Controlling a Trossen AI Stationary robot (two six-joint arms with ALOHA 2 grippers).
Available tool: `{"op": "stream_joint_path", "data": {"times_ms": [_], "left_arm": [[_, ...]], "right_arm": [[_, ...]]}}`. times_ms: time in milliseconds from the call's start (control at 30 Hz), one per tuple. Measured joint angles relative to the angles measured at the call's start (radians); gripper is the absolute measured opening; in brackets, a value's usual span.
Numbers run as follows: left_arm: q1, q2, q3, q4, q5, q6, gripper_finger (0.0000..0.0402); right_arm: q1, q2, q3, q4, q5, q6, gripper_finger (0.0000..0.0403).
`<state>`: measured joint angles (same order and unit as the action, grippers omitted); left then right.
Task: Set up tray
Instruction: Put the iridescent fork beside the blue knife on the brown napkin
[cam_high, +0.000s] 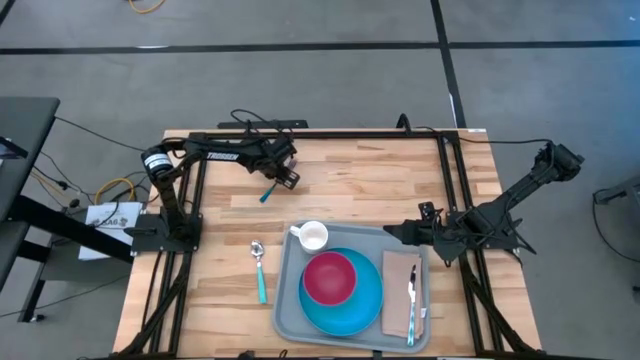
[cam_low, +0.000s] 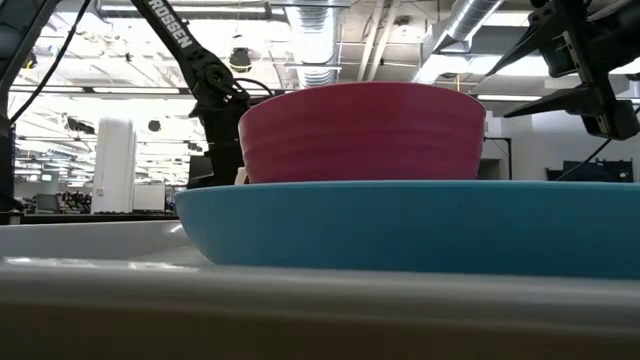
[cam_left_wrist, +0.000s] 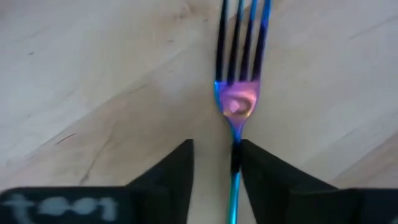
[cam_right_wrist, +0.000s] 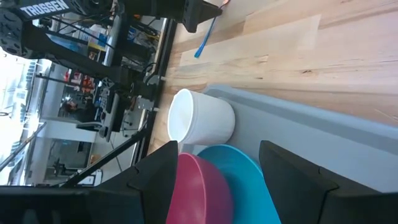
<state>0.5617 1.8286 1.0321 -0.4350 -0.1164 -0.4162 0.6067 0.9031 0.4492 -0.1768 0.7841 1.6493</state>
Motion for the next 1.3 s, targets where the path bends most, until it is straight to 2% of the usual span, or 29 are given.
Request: {"op": "stream_joint_path", "data": {"times_ms": [133,200,367,533,667,800,900,967,1133,1200,1300], "left_arm": [[0.0,0.0,0.0,-0.004,-0.002,-0.027,0.0034],[-0.001,0.001,-0.001,-0.001,-0.005,-0.054,0.0011],[-0.021,0.002,0.024,-0.017,-0.019,-0.172,0.0004],[-0.085,-0.048,0.113,-0.093,-0.03,-0.231,0.0002],[-0.181,-0.097,0.221,-0.218,-0.139,-0.282,0.0002],[-0.322,-0.124,0.348,-0.289,-0.237,-0.387,0.0001],[-0.447,-0.124,0.42,-0.258,-0.347,-0.48,0.0001],[-0.539,-0.126,0.433,-0.16,-0.456,-0.514,0.0001],[-0.721,-0.107,0.434,0.059,-0.74,-0.484,0.0],[-0.764,-0.082,0.432,0.089,-0.785,-0.517,0.0],[-0.795,-0.029,0.432,0.155,-0.786,-0.596,0.0]], "right_arm": [[0.0,0.0,0.0,-0.001,0.0,0.0,0.0218],[0.0,0.0,0.0,-0.001,0.0,0.0,0.0218],[0.0,0.0,0.0,-0.001,0.0,0.0,0.0218],[-0.007,0.0,0.0,-0.002,0.012,0.0,0.0218],[-0.047,0.0,0.0,-0.002,0.033,-0.001,0.0218],[-0.112,0.0,0.0,0.0,0.05,-0.036,0.0218],[-0.159,0.0,0.0,0.018,0.103,-0.082,0.0218],[-0.19,0.0,0.0,0.052,0.132,-0.116,0.0218],[-0.248,0.0,0.0,0.225,0.127,-0.36,0.0218],[-0.261,0.0,0.0,0.333,0.112,-0.523,0.0218],[-0.277,0.0,0.0,0.519,0.075,-0.794,0.0218]]}}
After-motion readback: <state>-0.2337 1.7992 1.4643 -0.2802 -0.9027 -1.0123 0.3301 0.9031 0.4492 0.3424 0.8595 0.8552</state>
